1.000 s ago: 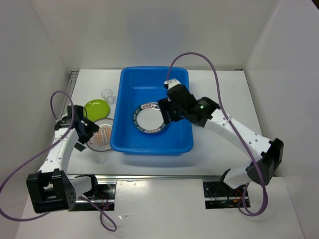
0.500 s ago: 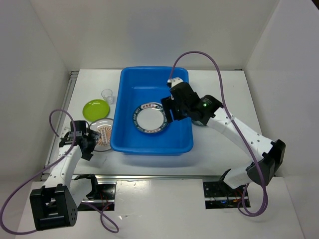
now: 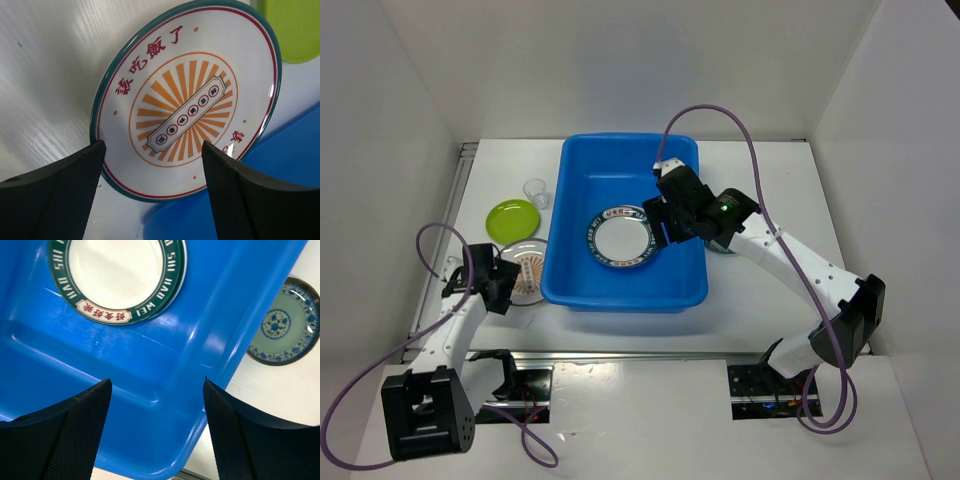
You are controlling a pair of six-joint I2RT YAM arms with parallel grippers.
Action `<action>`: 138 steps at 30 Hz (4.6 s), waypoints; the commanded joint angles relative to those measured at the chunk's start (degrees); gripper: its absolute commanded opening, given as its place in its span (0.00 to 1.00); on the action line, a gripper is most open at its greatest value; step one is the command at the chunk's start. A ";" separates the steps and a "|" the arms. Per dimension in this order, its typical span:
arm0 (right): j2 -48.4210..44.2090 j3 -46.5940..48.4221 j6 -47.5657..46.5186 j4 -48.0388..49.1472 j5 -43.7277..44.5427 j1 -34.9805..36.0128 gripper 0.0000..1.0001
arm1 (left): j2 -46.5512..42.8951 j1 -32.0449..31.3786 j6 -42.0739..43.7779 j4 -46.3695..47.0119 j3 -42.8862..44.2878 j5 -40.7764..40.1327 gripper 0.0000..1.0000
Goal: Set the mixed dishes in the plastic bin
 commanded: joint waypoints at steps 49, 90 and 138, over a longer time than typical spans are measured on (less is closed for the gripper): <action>-2.30 -0.03 3.69 -4.52 2.07 -6.37 0.79 | 9.40 0.28 -2.91 -1.22 2.38 -2.85 0.89; -1.68 2.79 2.11 -5.94 2.68 -6.37 0.79 | -10.64 -0.25 -4.23 -1.91 3.16 -2.07 0.00; 2.45 0.77 7.38 5.23 -2.15 -26.23 0.86 | 42.18 -29.25 25.13 1.69 47.30 10.94 0.00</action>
